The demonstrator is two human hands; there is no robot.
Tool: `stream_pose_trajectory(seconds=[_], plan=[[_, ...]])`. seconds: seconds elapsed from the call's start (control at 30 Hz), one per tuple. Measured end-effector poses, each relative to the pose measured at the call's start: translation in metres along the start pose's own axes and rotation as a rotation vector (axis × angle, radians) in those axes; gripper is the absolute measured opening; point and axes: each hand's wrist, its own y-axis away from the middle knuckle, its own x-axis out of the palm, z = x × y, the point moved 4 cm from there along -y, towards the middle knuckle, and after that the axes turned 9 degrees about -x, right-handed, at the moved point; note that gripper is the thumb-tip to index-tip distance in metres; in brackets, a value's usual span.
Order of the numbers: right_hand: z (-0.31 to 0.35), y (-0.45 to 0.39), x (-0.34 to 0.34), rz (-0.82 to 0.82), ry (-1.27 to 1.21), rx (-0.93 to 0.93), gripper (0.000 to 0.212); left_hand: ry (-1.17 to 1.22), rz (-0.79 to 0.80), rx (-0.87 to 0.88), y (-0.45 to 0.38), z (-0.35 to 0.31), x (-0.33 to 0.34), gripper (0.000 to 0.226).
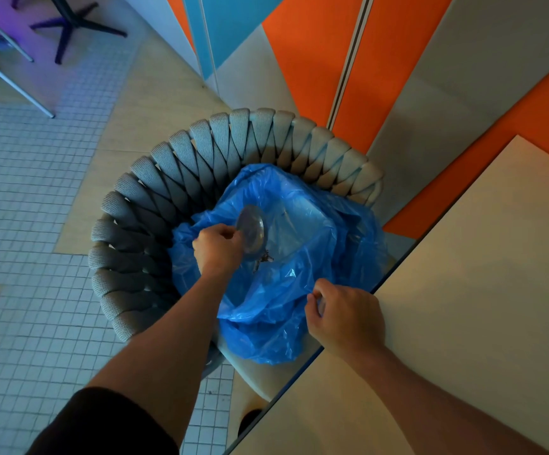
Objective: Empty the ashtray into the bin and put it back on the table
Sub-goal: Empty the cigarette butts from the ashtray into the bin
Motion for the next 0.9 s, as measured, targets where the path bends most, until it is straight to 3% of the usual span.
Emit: stream_pose_trajectory(seconds=[0.1, 0.2, 0.33, 0.47, 0.63, 0.77, 0.9], plan=[[0.000, 0.000, 0.000, -0.004, 0.000, 0.000, 0.021, -0.318, -0.050, 0.393, 0.013, -0.016, 0.001, 0.012], [0.000, 0.001, 0.000, -0.004, -0.001, 0.003, 0.021, -0.526, -0.107, 0.665, 0.025, -0.027, 0.003, 0.015], [0.000, 0.000, 0.000, -0.008, -0.003, -0.002, 0.021, -0.615, -0.140, 0.880, 0.033, -0.036, 0.003, 0.012], [0.000, 0.001, 0.000, -0.004, -0.001, 0.003, 0.022, -0.808, -0.023, 0.832, 0.028, -0.030, 0.011, 0.011], [0.000, 0.000, 0.000, 0.009, -0.004, 0.012, 0.024, -0.784, -0.013, 0.757, 0.023, -0.030, 0.006, 0.015], [0.000, 0.001, 0.000, 0.004, -0.006, 0.010, 0.023, -0.599, -0.036, 0.609, 0.021, -0.027, 0.003, 0.020], [-0.002, 0.001, 0.000, 0.005, -0.004, 0.007, 0.023, -0.270, -0.055, 0.311, 0.018, -0.019, -0.004, 0.016]])
